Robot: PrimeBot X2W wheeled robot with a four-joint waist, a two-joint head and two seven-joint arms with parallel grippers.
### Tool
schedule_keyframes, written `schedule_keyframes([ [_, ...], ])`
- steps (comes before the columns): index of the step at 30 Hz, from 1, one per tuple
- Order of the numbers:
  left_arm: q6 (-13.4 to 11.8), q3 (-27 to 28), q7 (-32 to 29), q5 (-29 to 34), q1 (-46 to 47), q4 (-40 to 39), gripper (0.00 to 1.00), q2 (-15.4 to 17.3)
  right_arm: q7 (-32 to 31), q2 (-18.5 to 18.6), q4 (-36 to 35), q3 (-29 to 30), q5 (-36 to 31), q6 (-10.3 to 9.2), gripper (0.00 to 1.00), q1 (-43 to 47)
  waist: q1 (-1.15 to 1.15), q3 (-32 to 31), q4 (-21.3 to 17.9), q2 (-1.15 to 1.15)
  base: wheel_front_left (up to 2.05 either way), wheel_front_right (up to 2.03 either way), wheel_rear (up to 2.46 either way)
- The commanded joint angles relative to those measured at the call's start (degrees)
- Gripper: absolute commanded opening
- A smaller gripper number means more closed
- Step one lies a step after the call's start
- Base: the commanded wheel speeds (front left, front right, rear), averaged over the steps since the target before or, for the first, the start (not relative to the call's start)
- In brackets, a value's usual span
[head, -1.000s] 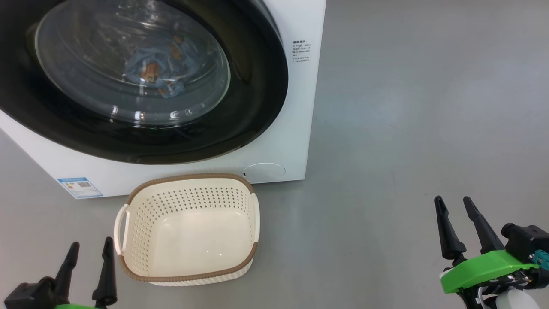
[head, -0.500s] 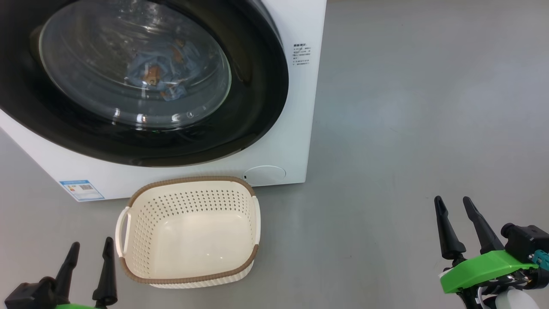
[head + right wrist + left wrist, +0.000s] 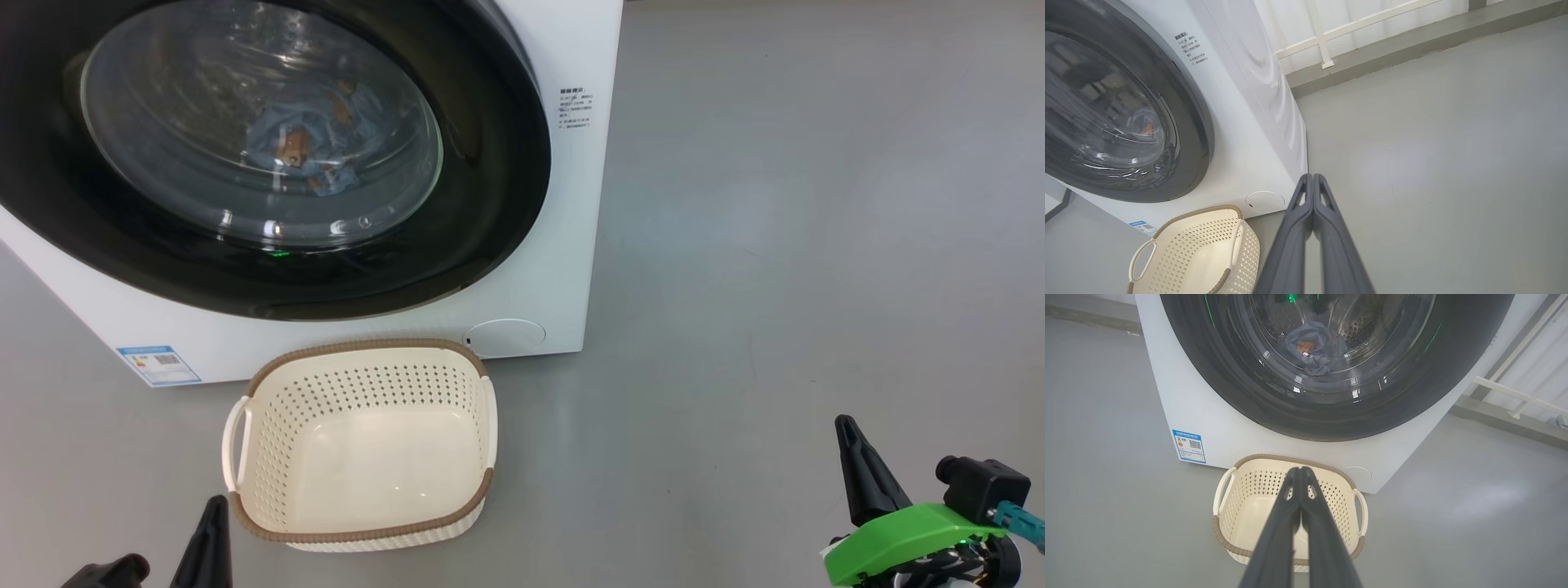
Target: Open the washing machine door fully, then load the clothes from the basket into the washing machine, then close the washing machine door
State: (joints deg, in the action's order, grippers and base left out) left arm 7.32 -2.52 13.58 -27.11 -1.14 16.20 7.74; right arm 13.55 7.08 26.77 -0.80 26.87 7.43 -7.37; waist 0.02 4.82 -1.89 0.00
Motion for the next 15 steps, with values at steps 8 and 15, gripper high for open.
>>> schedule_keyframes([
  [8, -0.13, 1.29, -1.41, -5.19, 1.47, -1.35, 0.0, 0.54, -1.37, 0.13, -2.24, 0.64, 5.33, 0.01, 0.0, -0.82, -0.01, -0.25, 0.14, 0.0, 0.0, 0.0, 0.0],
  [15, -0.13, 1.75, -2.57, -8.99, 1.87, -1.38, 0.0, 0.23, -2.55, -0.14, -2.86, 1.07, 9.11, 0.01, 0.0, -0.74, -0.01, -0.54, 0.25, 0.0, 0.0, 0.0, 0.0],
])
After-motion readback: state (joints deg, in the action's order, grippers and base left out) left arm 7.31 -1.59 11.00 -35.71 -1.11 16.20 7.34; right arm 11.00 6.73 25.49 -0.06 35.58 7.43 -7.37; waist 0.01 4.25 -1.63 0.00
